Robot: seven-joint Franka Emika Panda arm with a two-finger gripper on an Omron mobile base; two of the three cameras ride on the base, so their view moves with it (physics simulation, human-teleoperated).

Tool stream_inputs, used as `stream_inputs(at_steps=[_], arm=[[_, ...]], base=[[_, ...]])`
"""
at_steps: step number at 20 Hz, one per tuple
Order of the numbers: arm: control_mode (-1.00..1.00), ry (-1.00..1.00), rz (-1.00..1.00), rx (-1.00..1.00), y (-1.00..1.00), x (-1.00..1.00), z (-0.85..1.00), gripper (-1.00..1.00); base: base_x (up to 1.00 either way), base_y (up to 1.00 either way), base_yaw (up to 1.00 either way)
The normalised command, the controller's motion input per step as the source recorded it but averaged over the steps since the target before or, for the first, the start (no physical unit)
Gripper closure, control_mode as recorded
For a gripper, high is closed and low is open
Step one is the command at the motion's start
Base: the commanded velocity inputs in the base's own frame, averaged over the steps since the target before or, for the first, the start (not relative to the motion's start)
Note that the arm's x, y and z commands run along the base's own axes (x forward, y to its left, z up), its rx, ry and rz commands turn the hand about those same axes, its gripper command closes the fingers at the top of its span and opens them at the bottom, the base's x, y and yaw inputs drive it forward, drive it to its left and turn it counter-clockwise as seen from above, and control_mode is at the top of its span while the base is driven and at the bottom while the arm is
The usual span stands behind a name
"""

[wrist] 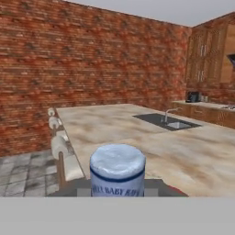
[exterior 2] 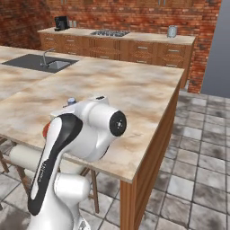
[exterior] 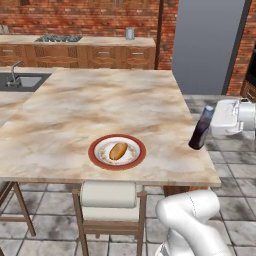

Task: Move the hot dog bun to the plate on the dining table and place the condiment next to that plate. Then navigate to the fridge and take the sausage and place it on the plate as well.

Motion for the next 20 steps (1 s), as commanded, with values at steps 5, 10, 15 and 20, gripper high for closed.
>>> stream_inputs(at_steps=[5,10,15,20], arm=[[-1.0,0.0,0.2,0.0,0.0,0.5,-0.51,1.0],[-1.0,0.0,0.19,-0.04,0.0,0.53,-0.54,1.0],[-1.0,0.0,0.16,-0.09,0.0,0.58,-0.62,1.0],[-1.0,0.0,0.12,-0.02,0.0,0.56,-0.5,1.0]], base=[[0.0,0.0,0.0],[0.0,0.0,0.0],[0.0,0.0,0.0],[0.0,0.0,0.0]])
